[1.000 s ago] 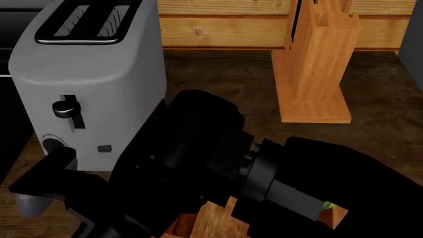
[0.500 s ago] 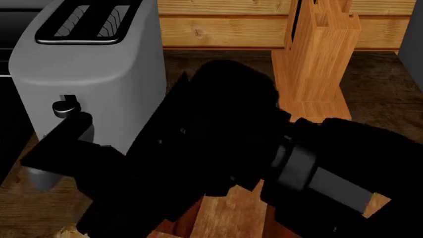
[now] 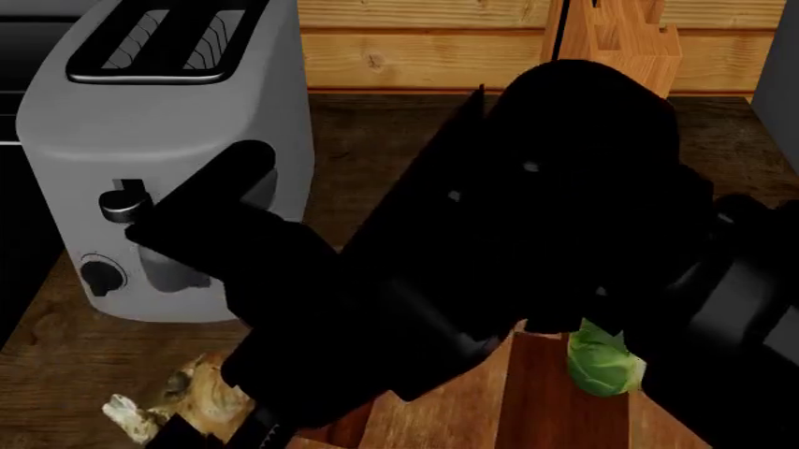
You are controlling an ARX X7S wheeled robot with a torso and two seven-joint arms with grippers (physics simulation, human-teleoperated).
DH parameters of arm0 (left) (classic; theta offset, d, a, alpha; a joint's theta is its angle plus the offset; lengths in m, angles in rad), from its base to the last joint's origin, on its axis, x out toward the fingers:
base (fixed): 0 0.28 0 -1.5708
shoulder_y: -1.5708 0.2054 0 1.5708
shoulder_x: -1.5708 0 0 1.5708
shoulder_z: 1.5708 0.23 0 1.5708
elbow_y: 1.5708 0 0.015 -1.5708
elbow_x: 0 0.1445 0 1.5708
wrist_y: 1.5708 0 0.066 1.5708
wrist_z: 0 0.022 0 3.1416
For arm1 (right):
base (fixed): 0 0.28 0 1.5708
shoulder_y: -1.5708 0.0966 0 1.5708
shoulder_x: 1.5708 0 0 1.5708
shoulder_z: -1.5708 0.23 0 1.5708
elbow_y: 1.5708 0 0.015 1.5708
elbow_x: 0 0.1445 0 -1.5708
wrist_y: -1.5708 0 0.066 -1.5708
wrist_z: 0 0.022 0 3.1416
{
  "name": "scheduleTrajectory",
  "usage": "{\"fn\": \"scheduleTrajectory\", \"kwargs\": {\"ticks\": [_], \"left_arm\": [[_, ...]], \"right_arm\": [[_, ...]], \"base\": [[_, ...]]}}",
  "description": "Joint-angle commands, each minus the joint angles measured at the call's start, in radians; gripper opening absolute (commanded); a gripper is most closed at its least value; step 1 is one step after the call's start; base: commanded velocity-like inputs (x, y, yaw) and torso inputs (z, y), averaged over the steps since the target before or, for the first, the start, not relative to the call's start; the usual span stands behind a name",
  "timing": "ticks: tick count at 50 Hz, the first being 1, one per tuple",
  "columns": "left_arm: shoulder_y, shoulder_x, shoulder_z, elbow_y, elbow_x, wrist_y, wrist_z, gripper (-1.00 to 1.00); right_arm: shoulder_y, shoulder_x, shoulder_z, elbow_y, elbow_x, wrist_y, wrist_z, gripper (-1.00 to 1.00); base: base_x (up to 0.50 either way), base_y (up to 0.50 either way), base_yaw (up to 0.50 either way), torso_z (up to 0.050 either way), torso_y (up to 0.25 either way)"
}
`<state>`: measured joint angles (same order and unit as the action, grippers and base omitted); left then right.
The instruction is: Clear the non-vegetable object off the cutting board and place the vegetables onto it.
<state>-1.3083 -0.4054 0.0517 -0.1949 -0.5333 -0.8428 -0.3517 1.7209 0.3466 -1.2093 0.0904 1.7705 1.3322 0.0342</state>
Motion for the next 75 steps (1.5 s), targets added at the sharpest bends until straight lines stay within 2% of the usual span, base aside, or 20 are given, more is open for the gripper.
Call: {"fn": "scheduleTrajectory", "kwargs": {"ticks": [1,22,58,75], "left_arm": [[0.003,-0.001,0.002,0.004,-0.003,0.001,0.000,1.00],[0.000,-0.003,0.003,0.013,-0.008,-0.004,-0.005,1.00],[-0.004,-0.010,0.012,0.015,-0.007,0.000,-0.010,1.00],[0.002,-0.015,0.009,0.013,-0.010,0.006,-0.010,1.00]], "right_arm": [[0.013,0.048,-0.006,0.009,0.004,0.014,0.041,-1.00],[0.010,0.139,-0.017,0.015,0.051,0.003,0.133,-1.00],[-0.096,0.165,-0.047,0.073,-0.030,-0.067,0.023,-1.00],[-0.115,0.167,-0.060,0.099,-0.026,-0.073,0.021,-1.00]], "base": [[0.00,0.00,0.00,0.000,0.000],[0.00,0.00,0.00,0.000,0.000],[0.00,0.00,0.00,0.000,0.000],[0.00,0.00,0.00,0.000,0.000]]}}
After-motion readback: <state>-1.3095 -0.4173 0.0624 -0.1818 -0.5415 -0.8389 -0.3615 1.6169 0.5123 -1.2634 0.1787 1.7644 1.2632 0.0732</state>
